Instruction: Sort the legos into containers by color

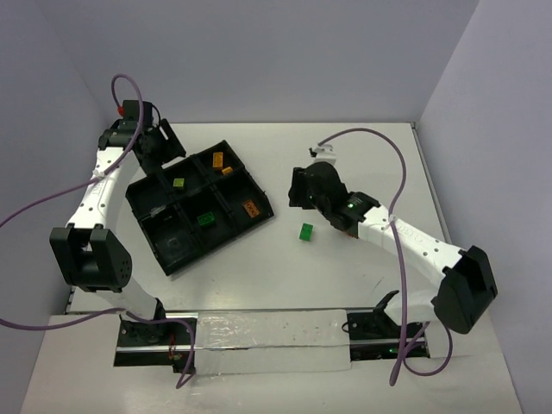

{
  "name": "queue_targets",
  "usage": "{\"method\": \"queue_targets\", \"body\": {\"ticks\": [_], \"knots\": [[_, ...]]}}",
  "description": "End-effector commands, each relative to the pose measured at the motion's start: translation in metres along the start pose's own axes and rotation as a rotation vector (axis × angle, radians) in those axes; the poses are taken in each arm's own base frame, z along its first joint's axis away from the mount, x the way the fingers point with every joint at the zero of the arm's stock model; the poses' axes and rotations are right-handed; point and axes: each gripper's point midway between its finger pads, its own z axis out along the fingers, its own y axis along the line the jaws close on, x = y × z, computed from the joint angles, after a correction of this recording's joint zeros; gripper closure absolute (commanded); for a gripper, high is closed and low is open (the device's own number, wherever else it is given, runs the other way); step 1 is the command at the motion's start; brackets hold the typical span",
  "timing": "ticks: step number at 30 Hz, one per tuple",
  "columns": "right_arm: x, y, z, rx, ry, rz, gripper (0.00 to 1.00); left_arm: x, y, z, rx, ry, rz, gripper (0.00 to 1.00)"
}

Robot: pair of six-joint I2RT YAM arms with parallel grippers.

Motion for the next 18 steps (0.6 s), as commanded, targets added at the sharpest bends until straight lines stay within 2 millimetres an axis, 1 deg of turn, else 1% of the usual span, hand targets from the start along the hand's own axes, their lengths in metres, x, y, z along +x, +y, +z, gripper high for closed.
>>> {"method": "queue_targets", "body": {"ticks": [1,3,5,7,10,14,16,18], "knots": [[0.020,-0.027,-0.013,0.108,0.023,0.121,0.35,0.005,-0.011,-0.012,0.086,-0.010,-0.005,0.21],[0.034,-0.034,-0.014,0.130,0.053,0.136,0.36,0.007,-0.012,-0.012,0.101,-0.012,0.002,0.21],[0.050,-0.041,-0.013,0.151,0.089,0.163,0.40,0.008,-0.010,-0.014,0.094,-0.016,0.009,0.21],[0.059,-0.040,-0.011,0.158,0.119,0.196,0.43,0.005,-0.008,-0.021,0.087,-0.031,0.012,0.21],[0.064,-0.032,-0.004,0.182,0.176,0.259,0.44,0.004,-0.007,-0.031,0.091,-0.044,0.014,0.21],[0.077,-0.034,0.010,0.307,0.289,0.226,0.43,-0.001,-0.003,-0.041,0.080,-0.080,0.008,0.21],[0.079,-0.036,0.011,0.358,0.290,0.218,0.41,0.000,-0.004,-0.045,0.084,-0.084,0.005,0.21],[0.089,-0.040,0.014,0.395,0.310,0.229,0.40,0.001,-0.003,-0.048,0.090,-0.084,0.000,0.21]]}}
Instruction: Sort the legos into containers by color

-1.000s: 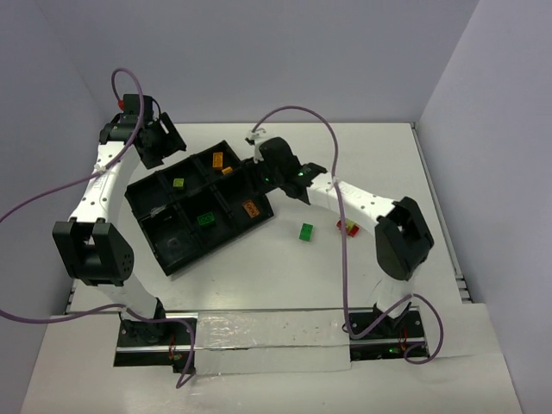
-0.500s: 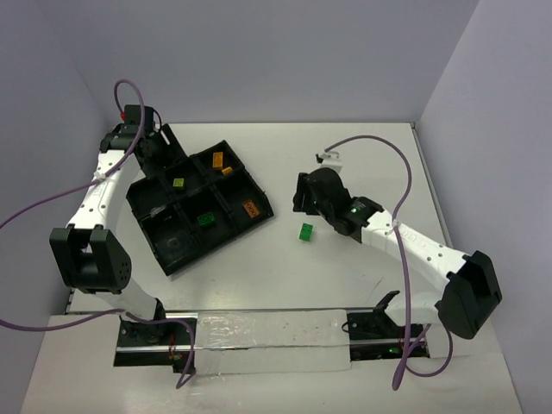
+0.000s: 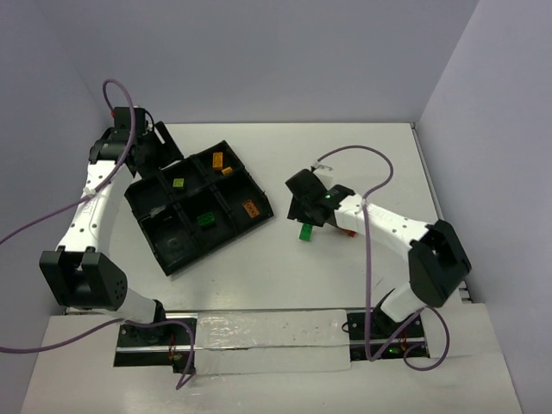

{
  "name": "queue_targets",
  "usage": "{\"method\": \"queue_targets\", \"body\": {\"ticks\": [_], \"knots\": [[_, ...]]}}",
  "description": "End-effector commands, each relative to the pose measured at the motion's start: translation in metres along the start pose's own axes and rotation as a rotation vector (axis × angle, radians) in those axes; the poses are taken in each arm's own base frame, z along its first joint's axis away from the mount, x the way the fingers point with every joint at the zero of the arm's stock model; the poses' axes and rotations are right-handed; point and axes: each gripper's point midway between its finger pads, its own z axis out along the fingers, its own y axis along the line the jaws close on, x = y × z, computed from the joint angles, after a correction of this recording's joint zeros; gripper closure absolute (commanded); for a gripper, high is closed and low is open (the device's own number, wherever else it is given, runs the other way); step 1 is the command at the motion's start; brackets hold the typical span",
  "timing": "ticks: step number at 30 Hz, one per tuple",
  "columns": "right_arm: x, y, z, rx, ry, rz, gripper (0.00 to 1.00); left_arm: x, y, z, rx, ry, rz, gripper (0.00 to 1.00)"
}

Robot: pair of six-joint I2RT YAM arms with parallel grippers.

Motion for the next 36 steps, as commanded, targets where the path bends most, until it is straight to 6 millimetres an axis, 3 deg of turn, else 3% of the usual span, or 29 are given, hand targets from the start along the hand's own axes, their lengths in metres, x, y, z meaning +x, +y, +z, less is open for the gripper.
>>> {"method": "queue_targets", "body": {"ticks": [1,11,14,16,21,30,36], "knots": [[0.009,-0.013,0.002,0.123,0.025,0.047,0.40,-0.006,-0.003,-0.018,0.029,-0.052,0.003,0.21],[0.033,-0.016,0.020,0.140,0.099,0.059,0.37,0.008,0.002,-0.015,0.047,-0.039,0.019,0.21],[0.039,-0.016,0.028,0.150,0.114,0.058,0.34,0.011,0.003,-0.014,0.049,-0.034,0.025,0.21],[0.041,-0.016,0.032,0.162,0.120,0.056,0.25,0.011,0.004,-0.015,0.046,-0.036,0.033,0.21],[0.041,-0.012,0.039,0.167,0.125,0.043,0.24,0.011,0.005,-0.016,0.043,-0.034,0.049,0.21],[0.038,-0.019,0.044,0.202,0.103,0.027,0.39,0.011,0.004,-0.011,0.041,-0.030,0.047,0.21],[0.040,-0.023,0.048,0.217,0.098,0.013,0.58,0.008,0.002,-0.011,0.046,-0.039,0.040,0.21]]}}
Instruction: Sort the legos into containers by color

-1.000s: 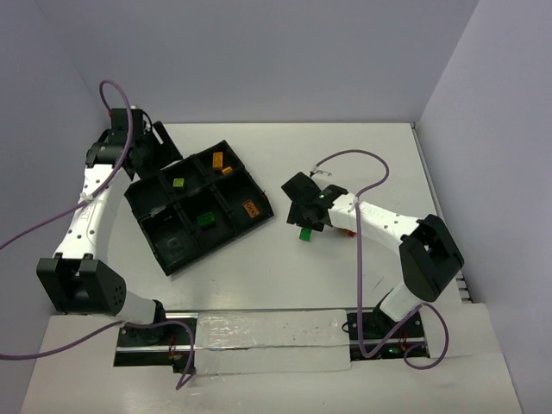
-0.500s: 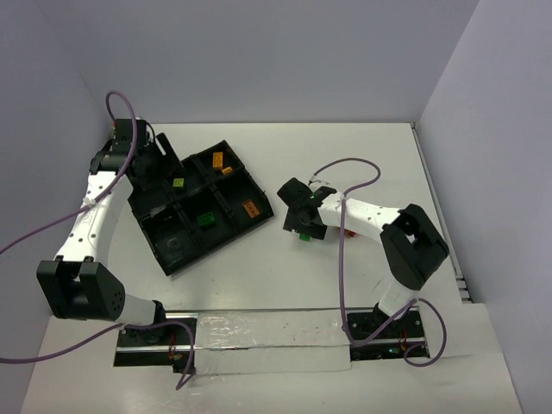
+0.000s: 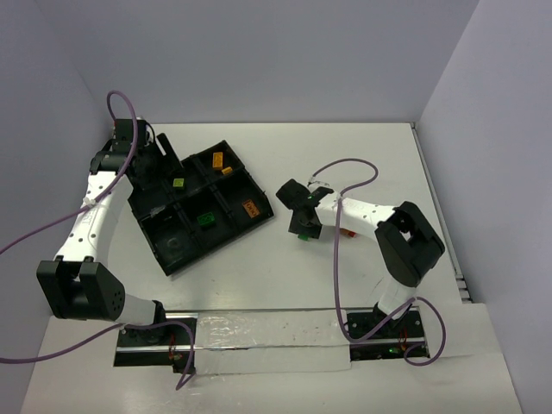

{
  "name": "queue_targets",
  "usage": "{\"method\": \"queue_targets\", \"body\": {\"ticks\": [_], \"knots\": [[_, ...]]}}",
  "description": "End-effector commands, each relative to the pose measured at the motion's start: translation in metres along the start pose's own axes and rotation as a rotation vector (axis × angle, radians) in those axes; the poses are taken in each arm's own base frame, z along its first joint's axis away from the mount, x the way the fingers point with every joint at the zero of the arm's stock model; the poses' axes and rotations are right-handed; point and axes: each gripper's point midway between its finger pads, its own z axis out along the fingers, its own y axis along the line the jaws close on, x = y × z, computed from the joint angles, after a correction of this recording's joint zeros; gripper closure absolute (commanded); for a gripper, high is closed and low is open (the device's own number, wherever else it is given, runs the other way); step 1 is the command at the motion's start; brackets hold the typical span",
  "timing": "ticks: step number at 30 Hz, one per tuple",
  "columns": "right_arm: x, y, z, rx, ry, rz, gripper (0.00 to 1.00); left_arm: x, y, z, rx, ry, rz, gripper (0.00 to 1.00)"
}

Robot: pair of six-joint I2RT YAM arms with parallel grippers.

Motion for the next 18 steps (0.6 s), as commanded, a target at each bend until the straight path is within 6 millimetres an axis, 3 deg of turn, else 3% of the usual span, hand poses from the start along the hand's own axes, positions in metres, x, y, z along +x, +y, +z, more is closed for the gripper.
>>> {"method": "queue_targets", "body": {"ticks": [1,3,6,7,14,16,18], "knots": [[-0.012,0.005,0.002,0.013,-0.056,0.006,0.63,-0.018,-0.013,-0.009,0.052,-0.068,0.005,0.21],[-0.016,0.009,-0.002,-0.007,-0.060,0.000,0.80,-0.018,-0.014,-0.010,0.059,-0.066,-0.002,0.21],[-0.021,0.019,-0.014,-0.057,-0.060,-0.028,0.91,-0.019,-0.019,-0.013,0.083,-0.064,-0.007,0.21],[-0.029,0.027,-0.026,-0.100,-0.071,-0.043,0.99,-0.020,-0.024,-0.015,0.102,-0.066,-0.008,0.21],[-0.070,0.061,-0.096,-0.337,-0.184,-0.107,1.00,-0.014,-0.058,-0.024,0.282,-0.009,0.019,0.21],[-0.075,0.088,-0.129,-0.511,-0.190,-0.193,1.00,-0.002,-0.084,-0.037,0.448,0.044,0.074,0.20],[-0.069,0.107,-0.153,-0.655,-0.154,-0.259,1.00,0.012,-0.110,-0.054,0.618,0.098,0.139,0.21]]}}
